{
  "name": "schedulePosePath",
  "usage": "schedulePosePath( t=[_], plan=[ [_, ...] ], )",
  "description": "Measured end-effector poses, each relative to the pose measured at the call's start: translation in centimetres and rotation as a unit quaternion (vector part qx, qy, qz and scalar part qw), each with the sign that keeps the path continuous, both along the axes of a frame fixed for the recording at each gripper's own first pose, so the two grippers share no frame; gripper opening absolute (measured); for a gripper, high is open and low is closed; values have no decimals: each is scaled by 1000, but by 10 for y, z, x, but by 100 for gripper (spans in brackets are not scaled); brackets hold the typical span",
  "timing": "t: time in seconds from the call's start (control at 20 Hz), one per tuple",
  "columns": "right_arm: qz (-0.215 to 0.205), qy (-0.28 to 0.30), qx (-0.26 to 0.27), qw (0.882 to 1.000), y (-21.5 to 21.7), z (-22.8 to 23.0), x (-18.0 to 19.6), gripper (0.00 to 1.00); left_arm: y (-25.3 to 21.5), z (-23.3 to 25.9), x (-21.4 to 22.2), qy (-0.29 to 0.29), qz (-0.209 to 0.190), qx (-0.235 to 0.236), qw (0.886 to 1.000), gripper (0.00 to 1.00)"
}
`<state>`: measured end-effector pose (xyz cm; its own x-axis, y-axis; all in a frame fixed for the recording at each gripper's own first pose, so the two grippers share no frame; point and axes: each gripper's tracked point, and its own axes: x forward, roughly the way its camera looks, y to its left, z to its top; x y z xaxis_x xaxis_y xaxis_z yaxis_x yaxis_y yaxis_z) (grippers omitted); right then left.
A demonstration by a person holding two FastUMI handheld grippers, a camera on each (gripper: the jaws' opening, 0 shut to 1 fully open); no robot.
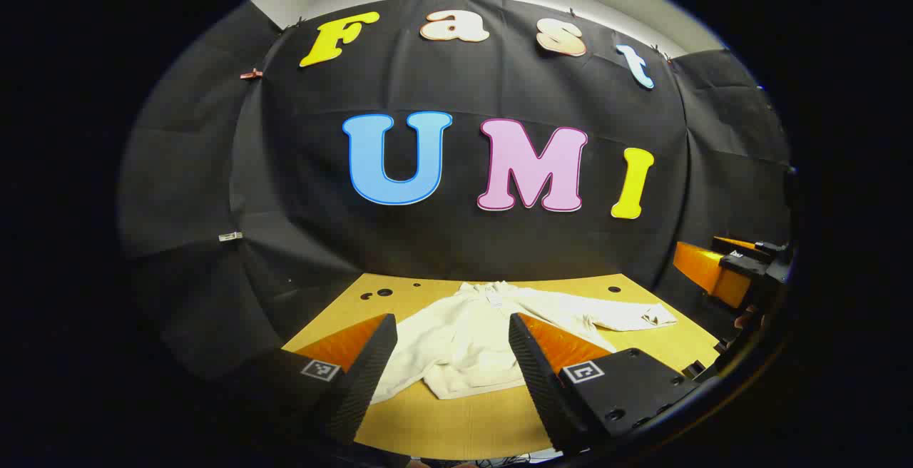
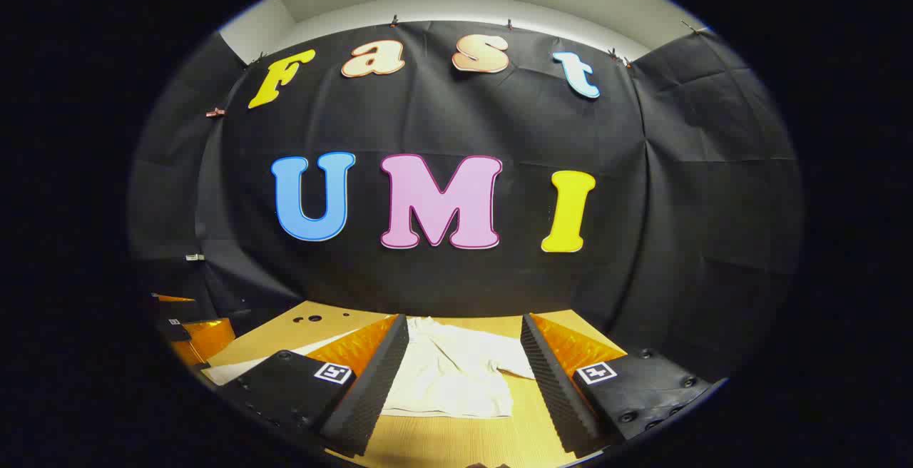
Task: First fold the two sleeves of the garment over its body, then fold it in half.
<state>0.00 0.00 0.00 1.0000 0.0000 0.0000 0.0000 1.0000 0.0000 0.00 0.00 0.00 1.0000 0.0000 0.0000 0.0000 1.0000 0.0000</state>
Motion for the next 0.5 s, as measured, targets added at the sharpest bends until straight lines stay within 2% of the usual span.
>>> schedulePosePath(
  t=[0.05,0.2,0.25,0.3,0.5],
  plan=[
    [2,-1,5,1000,-2,2,5,97,-4,0,6,-1,-1,1,1000,97],
    [2,-6,11,1000,-10,6,24,97,-14,3,21,-2,-4,5,1000,97],
    [2,-4,10,1000,-11,5,29,100,-17,3,25,-1,-5,7,1000,97],
    [1,4,9,1000,-14,3,34,97,-20,3,29,1,-4,9,1000,97],
    [7,0,12,1000,-19,11,51,97,-18,1,42,1,10,10,1000,97]
  ],
)
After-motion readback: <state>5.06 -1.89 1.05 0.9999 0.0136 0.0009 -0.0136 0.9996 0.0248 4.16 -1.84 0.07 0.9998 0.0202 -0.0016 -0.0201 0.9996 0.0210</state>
